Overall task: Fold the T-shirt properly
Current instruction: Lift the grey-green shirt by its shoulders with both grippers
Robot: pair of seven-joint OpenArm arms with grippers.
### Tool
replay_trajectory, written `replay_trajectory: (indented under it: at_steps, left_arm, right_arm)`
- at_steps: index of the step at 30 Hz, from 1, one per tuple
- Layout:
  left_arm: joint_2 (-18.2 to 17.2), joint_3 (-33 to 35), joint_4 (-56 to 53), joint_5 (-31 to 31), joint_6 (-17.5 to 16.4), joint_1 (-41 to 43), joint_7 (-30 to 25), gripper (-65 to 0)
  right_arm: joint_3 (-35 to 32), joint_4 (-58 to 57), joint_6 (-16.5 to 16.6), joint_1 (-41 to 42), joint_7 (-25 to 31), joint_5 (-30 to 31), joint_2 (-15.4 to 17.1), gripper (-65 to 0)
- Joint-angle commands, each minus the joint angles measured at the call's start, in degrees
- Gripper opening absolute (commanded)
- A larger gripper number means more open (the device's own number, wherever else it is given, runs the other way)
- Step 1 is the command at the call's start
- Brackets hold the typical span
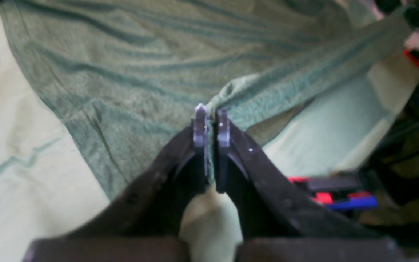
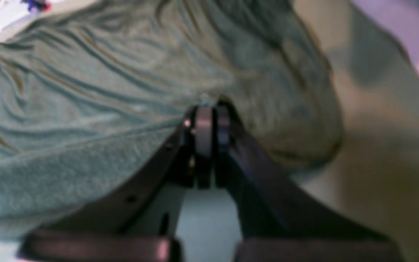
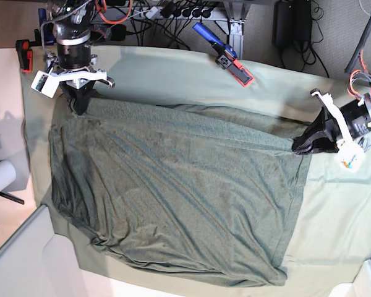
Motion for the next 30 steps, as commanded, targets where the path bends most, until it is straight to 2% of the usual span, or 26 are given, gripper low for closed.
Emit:
replay_trajectory:
  at_steps: [1,4,10,16,22,23,26,27,28,29,30]
  left_arm:
    - [-0.68,0.61,-1.18,0.09,-0.06,-2.45,-2.38,-65.0]
    - [-0.70,3.80,-7.15,3.39,-0.06,-7.72,-4.22,-65.0]
    - [-0.66,7.76,-18.82,5.40,-0.06,-15.91,-6.84,-65.0]
    - [-0.63,8.46,-28.15,8.09,-0.06,-21.90,-10.19,-65.0]
    - [-0.63,8.50,-34.97,9.42,-0.06,-24.70,-12.63,-64.5]
    - [-0.63,8.50,-35.56,9.81,-0.06,-24.72,-13.14,-58.7]
    - [-0.68,8.50,-36.37,11.06,-0.06,-24.57,-13.81,-33.8]
    - [-0.70,8.50,-36.35,11.04,-0.06,-24.46,-13.75,-28.1]
    - [-0.70,8.48,-36.35,10.78,-0.06,-24.44,-13.22,-25.1]
    - [-0.70,8.46,-36.33,10.32,-0.06,-24.46,-12.37,-24.1]
    - [-0.74,8.31,-36.28,9.29,-0.06,-24.46,-11.08,-24.1]
  right_arm:
    - [0.52,0.00,-0.20,1.51,1.64,-0.37,0.90,-65.0]
    - [0.52,-2.89,0.68,5.68,1.64,-1.99,1.64,-65.0]
    - [0.42,-9.97,2.36,12.68,1.68,-2.75,2.91,-65.0]
    - [-0.31,-18.51,3.26,19.39,2.60,-3.98,3.61,-65.0]
    - [-5.20,-27.78,3.23,26.08,3.41,-9.51,4.55,-65.0]
    - [-6.14,-29.03,3.23,26.97,3.39,-10.69,4.61,-65.0]
    - [-8.68,-31.15,3.21,28.68,3.37,-12.44,4.63,-65.0]
    - [-9.25,-31.19,3.21,28.85,3.37,-12.66,4.63,-57.4]
    - [-9.66,-31.17,3.21,28.89,3.34,-12.61,4.63,-45.0]
    - [-9.84,-31.17,3.21,28.87,3.30,-12.61,4.63,-34.1]
    - [-9.81,-31.17,3.21,28.87,2.73,-12.59,4.63,-25.8]
